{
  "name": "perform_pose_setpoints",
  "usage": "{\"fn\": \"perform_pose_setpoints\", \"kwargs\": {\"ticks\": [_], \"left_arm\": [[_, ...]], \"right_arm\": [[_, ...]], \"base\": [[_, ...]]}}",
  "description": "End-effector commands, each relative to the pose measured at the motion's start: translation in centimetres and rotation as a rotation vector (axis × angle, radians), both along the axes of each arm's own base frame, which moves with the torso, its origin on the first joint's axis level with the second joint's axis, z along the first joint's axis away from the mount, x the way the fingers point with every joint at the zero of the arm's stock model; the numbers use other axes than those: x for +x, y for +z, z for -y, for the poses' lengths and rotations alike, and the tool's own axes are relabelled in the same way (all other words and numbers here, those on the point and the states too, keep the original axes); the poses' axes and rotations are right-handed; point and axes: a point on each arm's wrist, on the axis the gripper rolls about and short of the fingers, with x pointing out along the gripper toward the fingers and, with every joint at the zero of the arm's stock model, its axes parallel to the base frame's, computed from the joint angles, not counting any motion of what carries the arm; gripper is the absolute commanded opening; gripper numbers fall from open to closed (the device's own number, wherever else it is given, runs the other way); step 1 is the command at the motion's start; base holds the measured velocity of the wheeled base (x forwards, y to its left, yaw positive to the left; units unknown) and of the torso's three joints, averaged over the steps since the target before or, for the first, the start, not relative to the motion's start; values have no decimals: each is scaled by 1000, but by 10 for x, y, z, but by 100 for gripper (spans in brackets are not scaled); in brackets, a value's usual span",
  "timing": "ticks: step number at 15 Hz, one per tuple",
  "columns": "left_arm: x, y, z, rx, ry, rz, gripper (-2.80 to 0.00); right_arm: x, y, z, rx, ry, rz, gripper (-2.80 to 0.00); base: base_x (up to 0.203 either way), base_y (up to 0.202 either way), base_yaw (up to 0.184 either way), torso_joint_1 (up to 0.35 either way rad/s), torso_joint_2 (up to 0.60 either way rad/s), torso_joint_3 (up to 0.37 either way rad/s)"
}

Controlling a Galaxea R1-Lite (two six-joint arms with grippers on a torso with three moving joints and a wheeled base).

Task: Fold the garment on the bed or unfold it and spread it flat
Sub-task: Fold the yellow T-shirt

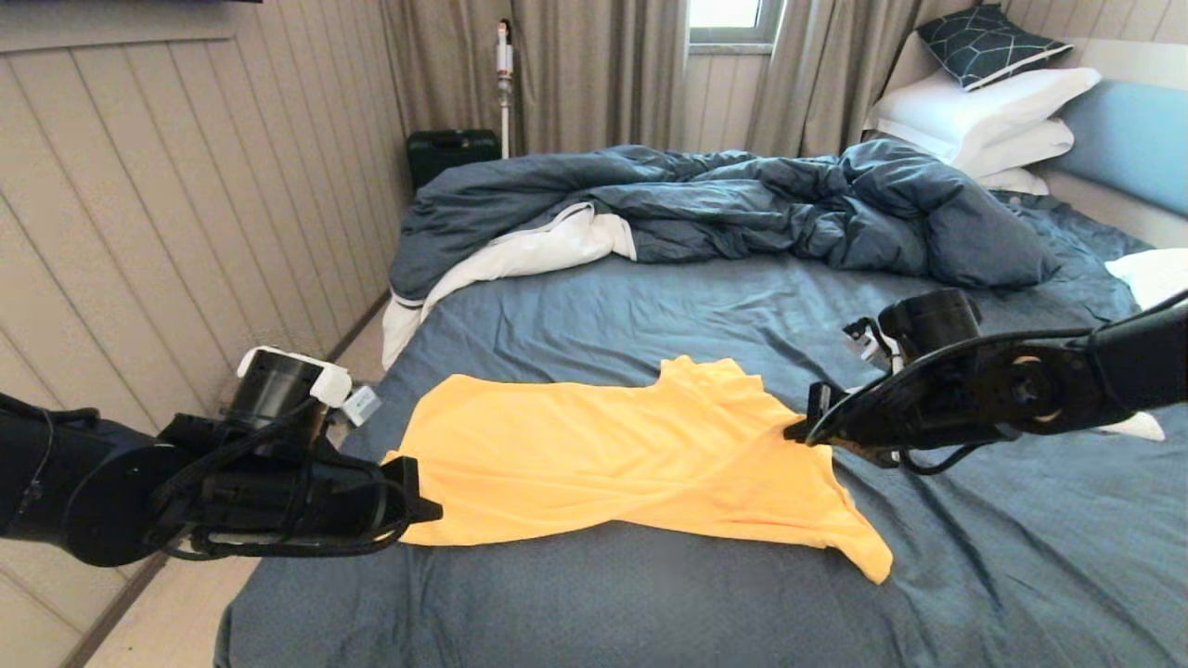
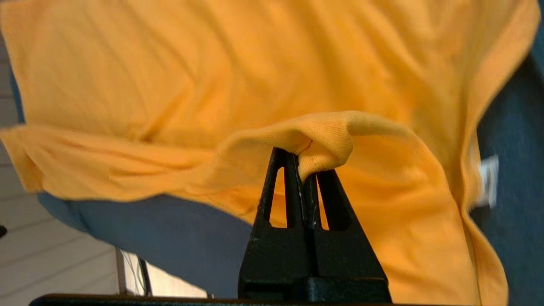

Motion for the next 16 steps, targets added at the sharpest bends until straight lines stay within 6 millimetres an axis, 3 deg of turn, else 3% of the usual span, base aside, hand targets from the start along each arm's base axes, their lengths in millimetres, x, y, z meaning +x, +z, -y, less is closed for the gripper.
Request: {"fn": "perform_pose_setpoints", "kwargs": {"ticks": [1,10,16], "left_arm": [[7,6,2,-13,6,22,-280],[28,21,-1,-32,49,74,-280],[38,23,-1,-35,59,77,-280]], "right_arm": [[19,-5,-3,14,-9,-6,-280],[68,-19,-5,-38,-91,-18,-280],[77,-33,-4,-60,-103,-49,-280]], "base": [[0,0,0,0,0,0],[0,0,0,0,0,0],[0,0,0,0,0,0]]}}
